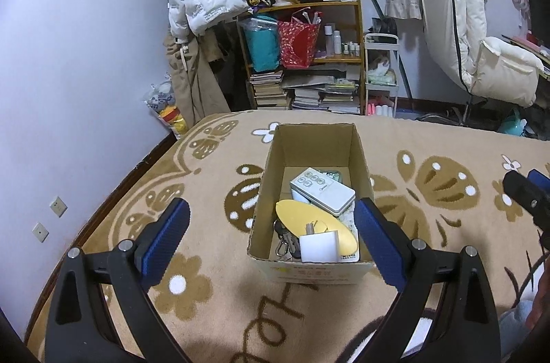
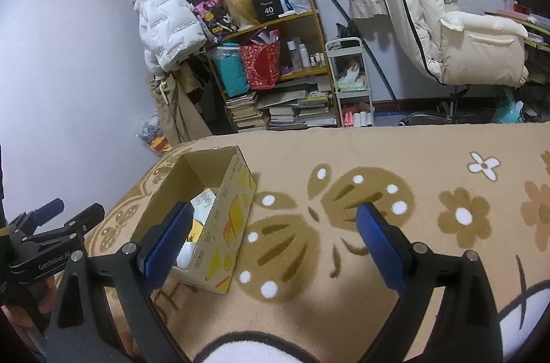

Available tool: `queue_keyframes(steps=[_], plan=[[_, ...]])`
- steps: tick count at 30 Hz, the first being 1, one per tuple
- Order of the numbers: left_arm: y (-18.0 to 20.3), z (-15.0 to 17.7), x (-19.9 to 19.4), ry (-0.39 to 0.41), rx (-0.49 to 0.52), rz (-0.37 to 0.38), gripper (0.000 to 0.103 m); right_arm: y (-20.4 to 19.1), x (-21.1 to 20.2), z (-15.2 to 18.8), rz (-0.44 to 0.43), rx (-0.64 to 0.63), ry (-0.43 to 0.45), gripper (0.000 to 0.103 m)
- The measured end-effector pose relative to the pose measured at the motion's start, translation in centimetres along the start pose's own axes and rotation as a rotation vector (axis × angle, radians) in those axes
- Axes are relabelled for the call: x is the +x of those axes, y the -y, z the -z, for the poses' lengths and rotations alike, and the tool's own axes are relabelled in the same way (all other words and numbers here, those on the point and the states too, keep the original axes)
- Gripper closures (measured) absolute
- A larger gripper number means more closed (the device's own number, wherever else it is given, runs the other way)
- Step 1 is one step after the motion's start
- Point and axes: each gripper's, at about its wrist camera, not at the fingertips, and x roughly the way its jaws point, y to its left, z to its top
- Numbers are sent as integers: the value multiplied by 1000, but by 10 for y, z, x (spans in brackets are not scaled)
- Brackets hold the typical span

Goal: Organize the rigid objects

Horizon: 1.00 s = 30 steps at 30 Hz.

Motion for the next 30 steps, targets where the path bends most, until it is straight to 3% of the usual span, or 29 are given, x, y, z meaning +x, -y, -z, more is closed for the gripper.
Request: queue_keyframes(steps=[30], plan=[[5, 7, 8, -27, 11, -5, 7, -9, 7, 8, 11, -30, -34, 2]])
